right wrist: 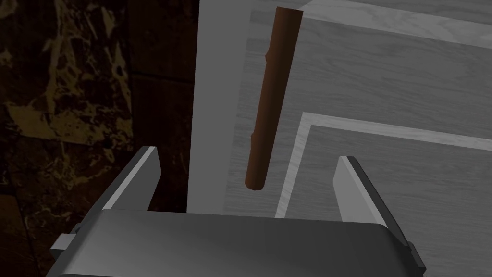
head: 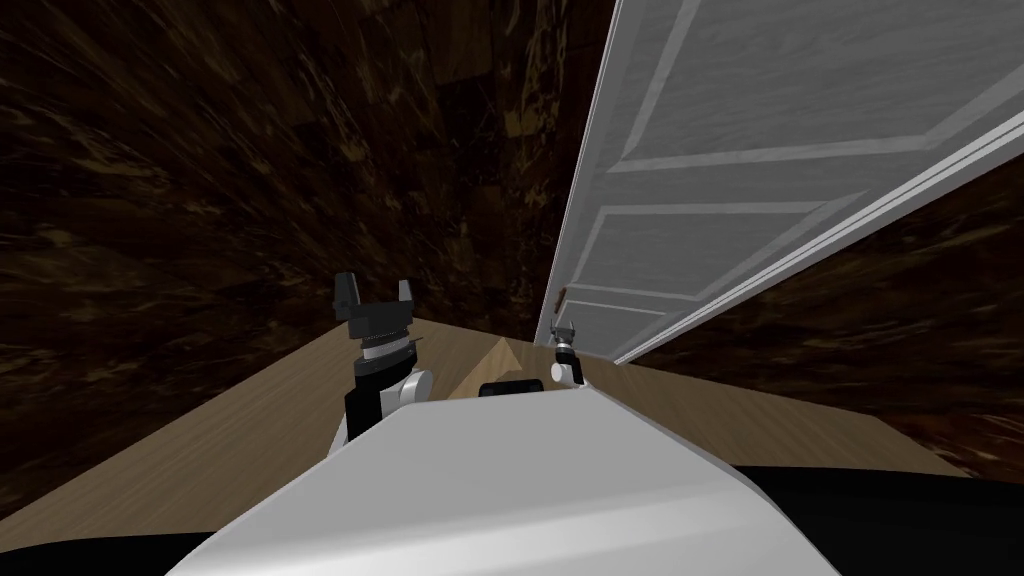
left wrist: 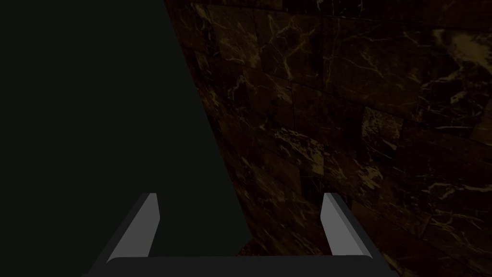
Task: Pull the door open
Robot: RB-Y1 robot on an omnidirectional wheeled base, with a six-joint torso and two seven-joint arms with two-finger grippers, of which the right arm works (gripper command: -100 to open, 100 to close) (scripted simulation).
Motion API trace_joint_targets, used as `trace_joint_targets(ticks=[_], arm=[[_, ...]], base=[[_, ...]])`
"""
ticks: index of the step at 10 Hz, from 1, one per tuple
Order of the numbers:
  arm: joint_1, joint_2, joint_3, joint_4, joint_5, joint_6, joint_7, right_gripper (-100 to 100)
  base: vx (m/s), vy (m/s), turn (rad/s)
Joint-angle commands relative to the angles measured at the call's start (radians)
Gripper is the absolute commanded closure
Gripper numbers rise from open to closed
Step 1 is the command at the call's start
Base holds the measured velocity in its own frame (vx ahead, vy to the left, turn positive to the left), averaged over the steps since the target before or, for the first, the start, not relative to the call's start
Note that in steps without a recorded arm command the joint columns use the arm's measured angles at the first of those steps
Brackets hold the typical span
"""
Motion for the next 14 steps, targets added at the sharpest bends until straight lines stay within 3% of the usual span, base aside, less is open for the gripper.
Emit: trace_joint_targets(ticks=[1, 4, 5, 9, 10, 11, 14], arm=[[-0.012, -0.006, 0.007, 0.031, -0.021, -0.007, -0.023, -100], [-0.038, -0.018, 0.027, 0.108, -0.080, -0.024, -0.077, -100], [-0.038, -0.018, 0.027, 0.108, -0.080, -0.024, -0.077, -100], [-0.063, -0.029, 0.047, 0.184, -0.138, -0.041, -0.130, -100], [-0.064, -0.026, 0.043, 0.178, -0.128, -0.039, -0.122, -100], [-0.055, -0.050, 0.041, 0.192, -0.132, -0.047, -0.156, -100], [-0.038, -0.091, 0.036, 0.212, -0.135, -0.060, -0.211, -100]], base=[[0.025, -0.036, 0.072], [0.050, -0.070, 0.133], [0.044, -0.066, 0.068], [0.037, -0.062, 0.089], [0.018, -0.034, 0.020], [0.093, 0.009, 0.075], [0.206, 0.013, 0.093]])
